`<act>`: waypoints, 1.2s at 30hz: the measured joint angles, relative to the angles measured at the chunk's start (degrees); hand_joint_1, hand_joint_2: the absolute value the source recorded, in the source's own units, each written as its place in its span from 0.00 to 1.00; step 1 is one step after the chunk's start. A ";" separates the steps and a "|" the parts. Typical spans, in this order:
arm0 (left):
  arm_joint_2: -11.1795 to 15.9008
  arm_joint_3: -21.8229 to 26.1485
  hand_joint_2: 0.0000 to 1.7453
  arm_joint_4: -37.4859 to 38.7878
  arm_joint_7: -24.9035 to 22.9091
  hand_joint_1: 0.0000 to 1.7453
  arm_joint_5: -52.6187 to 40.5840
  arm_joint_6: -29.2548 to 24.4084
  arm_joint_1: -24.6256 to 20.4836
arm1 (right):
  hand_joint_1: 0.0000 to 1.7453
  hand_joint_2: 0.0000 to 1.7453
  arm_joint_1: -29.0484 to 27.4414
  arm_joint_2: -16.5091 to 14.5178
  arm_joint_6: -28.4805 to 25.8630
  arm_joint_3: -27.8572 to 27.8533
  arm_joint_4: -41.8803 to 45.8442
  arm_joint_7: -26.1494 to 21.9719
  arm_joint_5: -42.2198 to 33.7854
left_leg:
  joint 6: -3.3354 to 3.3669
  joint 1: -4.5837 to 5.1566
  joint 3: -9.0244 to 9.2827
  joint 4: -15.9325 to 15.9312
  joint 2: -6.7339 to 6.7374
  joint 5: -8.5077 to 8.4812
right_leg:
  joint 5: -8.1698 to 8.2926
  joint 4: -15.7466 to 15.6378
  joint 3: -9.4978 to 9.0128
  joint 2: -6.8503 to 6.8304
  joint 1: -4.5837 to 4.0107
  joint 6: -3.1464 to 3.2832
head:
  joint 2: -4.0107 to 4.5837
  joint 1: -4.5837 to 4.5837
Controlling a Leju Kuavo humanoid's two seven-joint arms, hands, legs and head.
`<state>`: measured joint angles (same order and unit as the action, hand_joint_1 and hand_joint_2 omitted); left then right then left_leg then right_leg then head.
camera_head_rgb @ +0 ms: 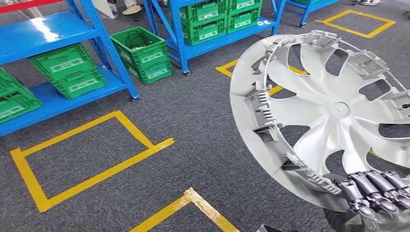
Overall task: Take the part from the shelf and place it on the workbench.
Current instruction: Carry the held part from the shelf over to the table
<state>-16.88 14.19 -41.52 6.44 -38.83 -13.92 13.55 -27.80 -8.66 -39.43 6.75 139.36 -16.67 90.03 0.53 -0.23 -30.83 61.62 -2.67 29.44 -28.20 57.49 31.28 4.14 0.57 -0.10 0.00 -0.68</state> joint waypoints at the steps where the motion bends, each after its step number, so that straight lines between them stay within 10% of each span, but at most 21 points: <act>1: 0.23 -0.35 0.00 0.99 0.28 0.00 -0.22 -0.50 -0.59 | 1.00 1.00 0.00 -0.19 0.00 -0.11 0.11 -0.11 0.00 | 0.40 0.06 0.93 -2.35 -1.01 -0.77 | 0.11 0.07 0.20 0.56 0.04 -0.22 | 0.00 0.02; 5: 0.79 -1.32 0.00 4.11 0.98 0.00 -0.33 -1.57 -2.37 | 1.00 1.00 -0.37 -0.69 0.00 -0.58 0.51 -0.41 -0.01 | 0.77 -0.03 1.43 -4.97 -0.02 -0.87 | 0.54 0.31 1.84 1.83 0.21 -1.62 | 0.01 0.13; 11: 1.09 -1.81 0.00 7.20 1.92 0.00 -0.01 -1.84 -3.58 | 1.00 1.00 -0.31 -0.97 0.00 -0.99 0.73 -0.78 -0.02 | 1.06 -0.17 1.42 -5.96 4.43 -1.49 | -6.58 15.85 9.38 -3.81 0.29 -2.95 | 0.00 -0.71; 16: 1.21 -1.96 0.00 8.10 1.95 0.00 0.13 -1.66 -4.10 | 1.00 1.00 -0.34 -1.03 0.00 -1.32 0.81 -0.78 -0.02 | 0.12 0.23 1.58 -5.26 6.79 -0.88 | -0.57 0.80 0.45 -7.25 0.45 -2.64 | 0.00 -0.73; 19: 1.28 -1.96 0.00 8.21 1.82 0.00 0.37 -1.27 -4.09 | 1.00 1.00 -0.40 -1.23 0.00 -1.56 0.95 -0.96 -0.02 | -0.65 0.47 1.61 -4.98 7.81 -0.75 | -0.36 -0.15 0.08 -6.63 0.23 -1.51 | 0.00 -0.56; 22: 1.26 -1.96 0.00 8.20 1.24 0.00 0.49 -0.60 -3.93 | 1.00 1.00 -0.45 -1.63 0.00 -1.80 1.14 -1.66 -0.02 | -1.44 0.15 0.11 -1.07 5.62 2.37 | 0.17 -0.31 0.43 -5.27 0.50 -0.49 | 0.00 -0.28; 26: 1.39 -1.94 0.00 8.10 0.41 0.00 0.62 0.07 -3.12 | 1.00 1.00 -0.43 -2.04 0.00 -2.02 1.18 -2.24 -0.01 | -1.60 0.02 -5.43 12.04 3.20 7.92 | 0.40 -0.28 0.75 -3.03 0.41 0.01 | 0.00 0.03; 31: 1.52 -1.91 0.00 7.87 0.40 0.00 0.62 0.17 -2.79 | 1.00 1.00 -0.40 -2.23 0.00 -2.24 1.19 -2.39 -0.02 | -0.27 0.02 0.91 -2.40 -0.17 -0.18 | 0.62 -0.03 0.82 0.05 0.32 -0.42 | 0.00 0.06; 36: 1.48 -1.90 0.00 7.74 0.40 0.00 0.78 0.19 -2.76 | 1.00 1.00 -0.63 -2.30 0.00 -2.39 1.20 -2.40 -0.02 | 0.60 -0.02 1.61 -5.23 0.67 -0.80 | 0.46 0.92 2.63 0.27 0.56 -2.02 | -0.01 0.09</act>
<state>-15.40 12.28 -33.79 6.84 -38.06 -13.73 10.79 -28.43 -10.96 -39.43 4.37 140.56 -19.06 90.01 1.13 -0.25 -29.23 56.39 -2.00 28.65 -27.73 58.41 33.90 4.41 1.14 -2.12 -0.01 -0.59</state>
